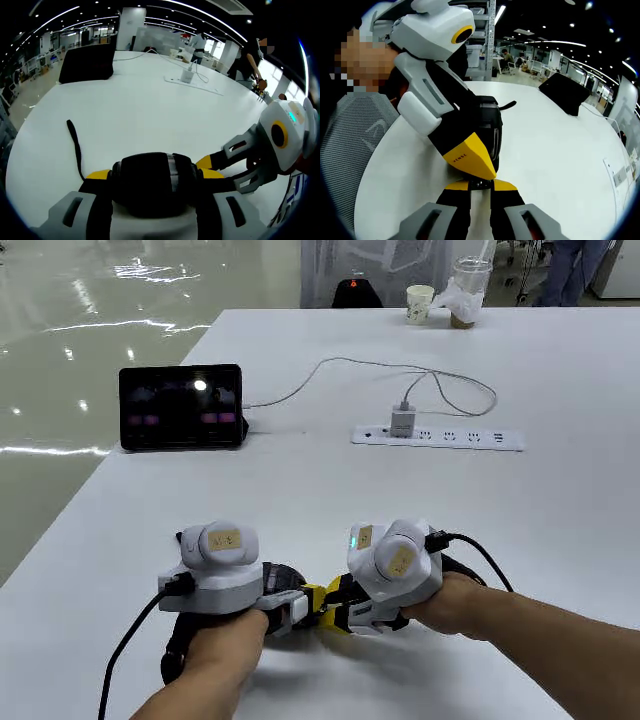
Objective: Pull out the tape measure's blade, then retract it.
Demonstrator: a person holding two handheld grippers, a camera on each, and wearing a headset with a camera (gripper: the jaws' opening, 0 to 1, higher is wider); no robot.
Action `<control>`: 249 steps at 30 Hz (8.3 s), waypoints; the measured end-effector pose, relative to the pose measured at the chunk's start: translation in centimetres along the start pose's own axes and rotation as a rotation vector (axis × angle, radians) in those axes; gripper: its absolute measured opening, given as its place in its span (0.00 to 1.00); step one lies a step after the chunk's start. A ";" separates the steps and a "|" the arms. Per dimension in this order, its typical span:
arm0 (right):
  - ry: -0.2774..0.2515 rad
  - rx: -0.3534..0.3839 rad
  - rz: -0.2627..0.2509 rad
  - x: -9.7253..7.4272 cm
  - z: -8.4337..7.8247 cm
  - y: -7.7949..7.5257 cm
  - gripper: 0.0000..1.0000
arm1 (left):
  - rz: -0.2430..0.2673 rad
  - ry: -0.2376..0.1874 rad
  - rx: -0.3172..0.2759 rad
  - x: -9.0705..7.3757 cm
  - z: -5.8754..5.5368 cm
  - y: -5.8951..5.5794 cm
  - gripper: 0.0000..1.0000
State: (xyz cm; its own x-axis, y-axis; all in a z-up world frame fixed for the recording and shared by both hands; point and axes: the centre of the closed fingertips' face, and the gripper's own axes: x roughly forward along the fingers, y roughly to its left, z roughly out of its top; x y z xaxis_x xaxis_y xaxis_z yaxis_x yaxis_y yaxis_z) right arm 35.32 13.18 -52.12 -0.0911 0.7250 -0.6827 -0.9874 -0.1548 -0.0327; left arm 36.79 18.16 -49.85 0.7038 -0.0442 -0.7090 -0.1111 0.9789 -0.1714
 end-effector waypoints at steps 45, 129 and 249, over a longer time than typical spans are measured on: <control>0.039 -0.015 -0.015 -0.7 -0.3 0.0 0.13 | -0.001 0.008 0.007 -0.1 0.1 -0.1 0.66; -0.219 0.388 -0.471 -16.7 -5.2 4.7 0.73 | -0.298 -0.159 0.390 -8.6 -2.1 -2.6 0.88; -0.375 0.446 -0.569 -20.7 -7.7 8.9 0.99 | -0.453 -0.218 0.459 -11.8 -3.5 -1.8 0.99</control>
State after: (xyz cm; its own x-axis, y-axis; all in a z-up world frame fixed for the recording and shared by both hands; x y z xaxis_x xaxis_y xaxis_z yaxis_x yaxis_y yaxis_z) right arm 29.41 -8.35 -43.92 0.4814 0.8006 -0.3568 -0.8466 0.5301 0.0471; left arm 26.21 16.18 -43.61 0.7415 -0.4757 -0.4732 0.5031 0.8608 -0.0771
